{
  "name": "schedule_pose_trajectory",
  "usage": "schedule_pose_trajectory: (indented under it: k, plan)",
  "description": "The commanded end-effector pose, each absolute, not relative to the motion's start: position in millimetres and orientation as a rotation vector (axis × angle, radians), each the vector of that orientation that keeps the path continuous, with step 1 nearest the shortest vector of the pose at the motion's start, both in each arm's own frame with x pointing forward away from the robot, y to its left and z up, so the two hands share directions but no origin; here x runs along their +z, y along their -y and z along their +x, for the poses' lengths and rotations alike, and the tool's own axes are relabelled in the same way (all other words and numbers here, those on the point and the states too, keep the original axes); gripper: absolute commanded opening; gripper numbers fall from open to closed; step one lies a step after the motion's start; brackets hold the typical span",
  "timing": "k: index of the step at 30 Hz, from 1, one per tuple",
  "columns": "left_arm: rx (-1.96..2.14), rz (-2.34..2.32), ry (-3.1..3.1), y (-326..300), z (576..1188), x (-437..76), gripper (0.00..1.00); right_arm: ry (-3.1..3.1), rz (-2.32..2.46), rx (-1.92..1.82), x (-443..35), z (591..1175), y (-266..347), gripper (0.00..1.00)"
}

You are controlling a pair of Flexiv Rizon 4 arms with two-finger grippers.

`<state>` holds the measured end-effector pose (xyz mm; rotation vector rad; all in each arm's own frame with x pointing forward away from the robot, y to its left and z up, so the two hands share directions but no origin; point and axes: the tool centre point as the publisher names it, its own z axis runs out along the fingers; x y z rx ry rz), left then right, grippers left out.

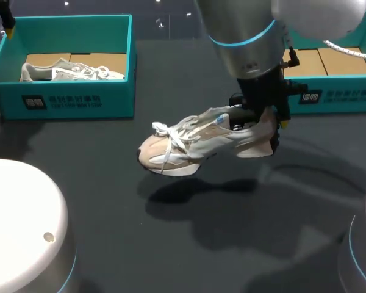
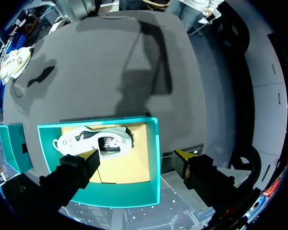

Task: Take the shoe out of the shoebox, open the shoe tongue, remove and reinsert the insole, then place the shoe into the shoebox

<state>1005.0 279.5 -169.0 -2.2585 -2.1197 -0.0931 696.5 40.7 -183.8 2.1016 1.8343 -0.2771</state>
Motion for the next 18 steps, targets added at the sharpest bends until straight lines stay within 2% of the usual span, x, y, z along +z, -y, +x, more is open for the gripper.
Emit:
schedule_pose_trajectory:
  k: [1, 7, 18]
  plan:
    - [-0.097, -2.260, 2.118, -280, 1004, -169, 1.00, -1.835, 2.102, -0.278, -183, 697, -41, 0.00]
    - [-0.097, -2.260, 2.118, -280, 1004, -169, 1.00, -1.835, 2.056, -0.312, -188, 701, -39, 0.00]
    - [-0.097, -2.260, 2.118, -280, 1004, -169, 1.00, -1.890, 2.067, -0.318, -263, 693, -42, 0.00]
